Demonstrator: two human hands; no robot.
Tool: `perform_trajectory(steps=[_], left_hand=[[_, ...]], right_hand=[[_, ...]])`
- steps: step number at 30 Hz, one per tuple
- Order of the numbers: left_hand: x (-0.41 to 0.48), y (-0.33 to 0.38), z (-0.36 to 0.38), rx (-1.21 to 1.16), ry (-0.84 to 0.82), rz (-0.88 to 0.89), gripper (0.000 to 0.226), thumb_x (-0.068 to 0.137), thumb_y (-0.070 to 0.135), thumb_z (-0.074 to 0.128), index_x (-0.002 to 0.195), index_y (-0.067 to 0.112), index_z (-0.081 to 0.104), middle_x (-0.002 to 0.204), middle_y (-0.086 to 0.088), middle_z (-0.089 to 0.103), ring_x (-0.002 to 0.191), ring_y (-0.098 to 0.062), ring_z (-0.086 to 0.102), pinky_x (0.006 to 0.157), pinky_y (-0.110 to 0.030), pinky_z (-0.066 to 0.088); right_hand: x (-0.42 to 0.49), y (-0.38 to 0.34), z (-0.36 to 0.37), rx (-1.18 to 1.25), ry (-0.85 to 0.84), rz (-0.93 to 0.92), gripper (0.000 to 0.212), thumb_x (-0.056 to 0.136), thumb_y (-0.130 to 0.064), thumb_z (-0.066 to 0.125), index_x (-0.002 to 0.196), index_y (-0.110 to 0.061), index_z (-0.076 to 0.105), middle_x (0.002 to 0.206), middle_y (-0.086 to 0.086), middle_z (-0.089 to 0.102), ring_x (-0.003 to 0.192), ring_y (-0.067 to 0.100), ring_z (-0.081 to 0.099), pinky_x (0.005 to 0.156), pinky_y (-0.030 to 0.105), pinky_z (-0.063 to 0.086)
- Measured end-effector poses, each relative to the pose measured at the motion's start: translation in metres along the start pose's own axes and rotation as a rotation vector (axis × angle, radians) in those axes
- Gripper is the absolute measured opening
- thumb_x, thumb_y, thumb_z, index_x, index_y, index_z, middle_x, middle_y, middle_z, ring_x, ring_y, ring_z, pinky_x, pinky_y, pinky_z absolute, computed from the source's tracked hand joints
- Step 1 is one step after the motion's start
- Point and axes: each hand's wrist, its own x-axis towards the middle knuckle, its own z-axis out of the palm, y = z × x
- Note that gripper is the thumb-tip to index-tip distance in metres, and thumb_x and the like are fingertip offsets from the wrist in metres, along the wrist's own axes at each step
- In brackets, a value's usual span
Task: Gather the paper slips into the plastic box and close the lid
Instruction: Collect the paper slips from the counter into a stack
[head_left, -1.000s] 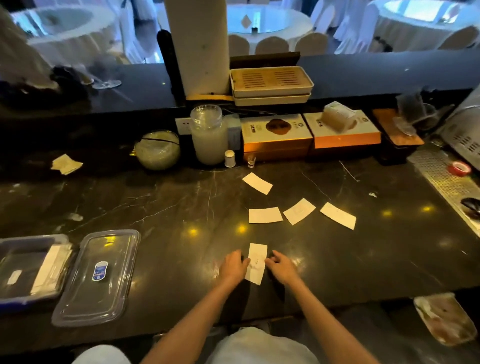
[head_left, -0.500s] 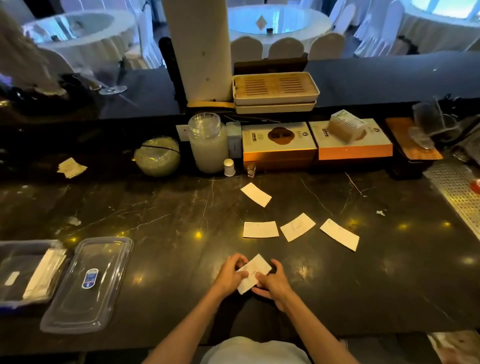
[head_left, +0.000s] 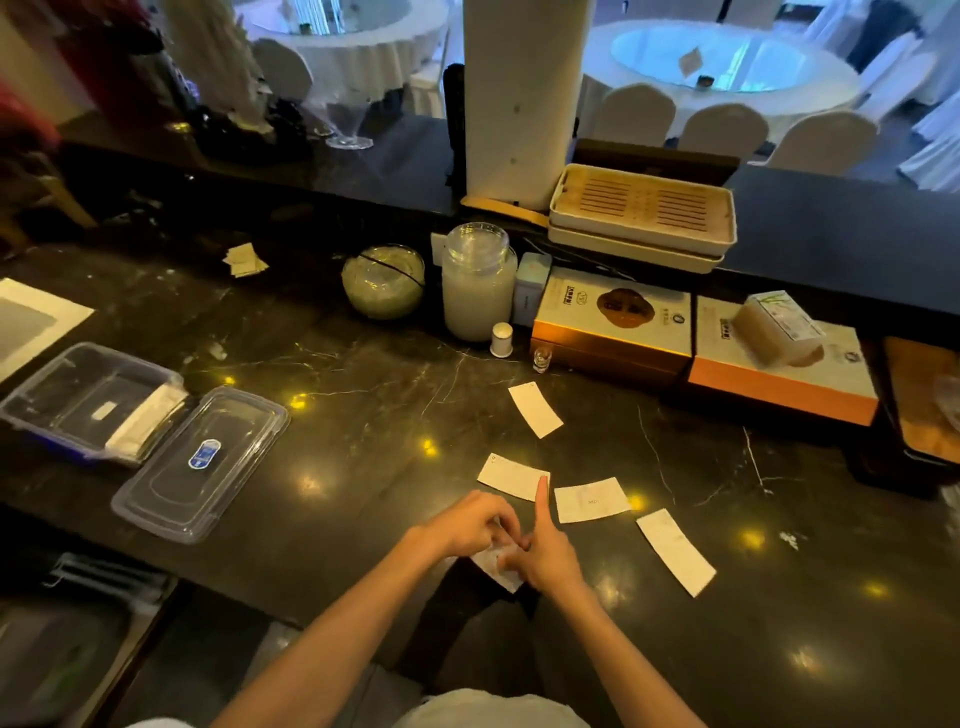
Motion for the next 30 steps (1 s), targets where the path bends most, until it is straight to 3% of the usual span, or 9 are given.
perform_trajectory(steps=[4, 6, 9, 14, 16, 18, 20, 26, 30], left_hand=[[0.014, 0.038, 0.012, -0.54, 0.31, -0.125, 0.033, 0.079, 0.011, 0.076, 0.11, 0.016, 0.065, 0.094, -0.006, 0.071, 0.089, -0.01, 0.068, 0.078, -0.018, 0.055], [0.024, 0.06, 0.029, -0.807, 0.42, -0.228, 0.037, 0.081, 0.008, 0.076, 0.115, 0.007, 0.061, 0.099, -0.017, 0.072, 0.091, -0.017, 0.07, 0.074, -0.019, 0.057], [0.044, 0.089, 0.075, -0.921, 0.36, -0.342, 0.031, 0.092, 0.014, 0.065, 0.122, 0.009, 0.06, 0.109, -0.005, 0.07, 0.1, -0.016, 0.068, 0.078, -0.025, 0.059], [0.065, 0.124, 0.131, -0.926, 0.351, -0.435, 0.029, 0.099, 0.027, 0.052, 0.127, 0.019, 0.054, 0.119, -0.004, 0.067, 0.1, -0.016, 0.067, 0.082, -0.032, 0.058], [0.071, 0.137, 0.139, -1.0, 0.37, -0.463, 0.032, 0.101, 0.024, 0.048, 0.133, 0.017, 0.047, 0.122, -0.014, 0.065, 0.103, -0.028, 0.067, 0.093, -0.048, 0.055], [0.074, 0.148, 0.142, -1.1, 0.348, -0.488, 0.035, 0.103, 0.02, 0.045, 0.138, 0.018, 0.039, 0.121, -0.021, 0.063, 0.104, -0.037, 0.068, 0.092, -0.055, 0.055], [0.073, 0.154, 0.143, -1.109, 0.315, -0.508, 0.042, 0.103, 0.018, 0.043, 0.143, 0.018, 0.032, 0.123, -0.025, 0.06, 0.103, -0.039, 0.067, 0.091, -0.056, 0.055], [0.067, 0.146, 0.148, -1.08, 0.305, -0.587, 0.049, 0.104, 0.019, 0.042, 0.149, 0.02, 0.023, 0.121, -0.021, 0.061, 0.096, -0.035, 0.069, 0.08, -0.047, 0.06], [0.065, 0.133, 0.147, -1.114, 0.336, -0.654, 0.049, 0.104, 0.018, 0.04, 0.15, 0.02, 0.023, 0.121, -0.021, 0.061, 0.102, -0.039, 0.068, 0.086, -0.055, 0.057]], right_hand=[[-0.003, 0.032, -0.039, 0.354, -0.047, 0.025, 0.128, 0.079, -0.014, 0.081, 0.152, -0.034, -0.023, 0.085, 0.012, 0.069, 0.074, 0.018, 0.07, 0.077, 0.037, 0.06], [-0.007, 0.048, -0.057, 0.494, -0.066, 0.068, 0.127, 0.079, -0.013, 0.081, 0.152, -0.032, -0.021, 0.097, 0.016, 0.072, 0.078, 0.02, 0.071, 0.075, 0.035, 0.061], [-0.014, 0.076, -0.078, 0.63, -0.054, 0.128, 0.116, 0.08, -0.016, 0.08, 0.156, -0.033, -0.006, 0.123, 0.015, 0.067, 0.082, 0.02, 0.072, 0.065, 0.028, 0.059], [-0.025, 0.126, -0.12, 0.473, -0.075, 0.155, 0.078, 0.088, -0.021, 0.071, 0.153, -0.018, 0.029, 0.093, 0.005, 0.073, 0.057, 0.01, 0.061, 0.052, 0.023, 0.053], [-0.027, 0.146, -0.144, 0.319, 0.102, 0.195, 0.068, 0.089, -0.023, 0.07, 0.149, -0.016, 0.037, 0.108, 0.012, 0.072, 0.079, 0.02, 0.068, 0.063, 0.029, 0.057], [-0.026, 0.165, -0.161, 0.039, 0.268, 0.201, 0.057, 0.093, -0.024, 0.065, 0.145, -0.014, 0.044, 0.128, 0.011, 0.065, 0.113, 0.026, 0.064, 0.091, 0.038, 0.055], [-0.026, 0.179, -0.168, -0.134, 0.304, 0.209, 0.055, 0.094, -0.028, 0.063, 0.143, -0.015, 0.044, 0.137, 0.008, 0.056, 0.122, 0.029, 0.058, 0.099, 0.041, 0.049], [-0.021, 0.189, -0.153, -0.183, 0.273, 0.269, 0.051, 0.088, -0.029, 0.07, 0.13, -0.015, 0.043, 0.134, 0.009, 0.047, 0.115, 0.031, 0.061, 0.091, 0.041, 0.051], [-0.021, 0.182, -0.141, -0.075, 0.36, 0.232, 0.038, 0.089, -0.024, 0.07, 0.116, -0.019, 0.044, 0.122, 0.006, 0.061, 0.107, 0.027, 0.065, 0.076, 0.035, 0.051]])
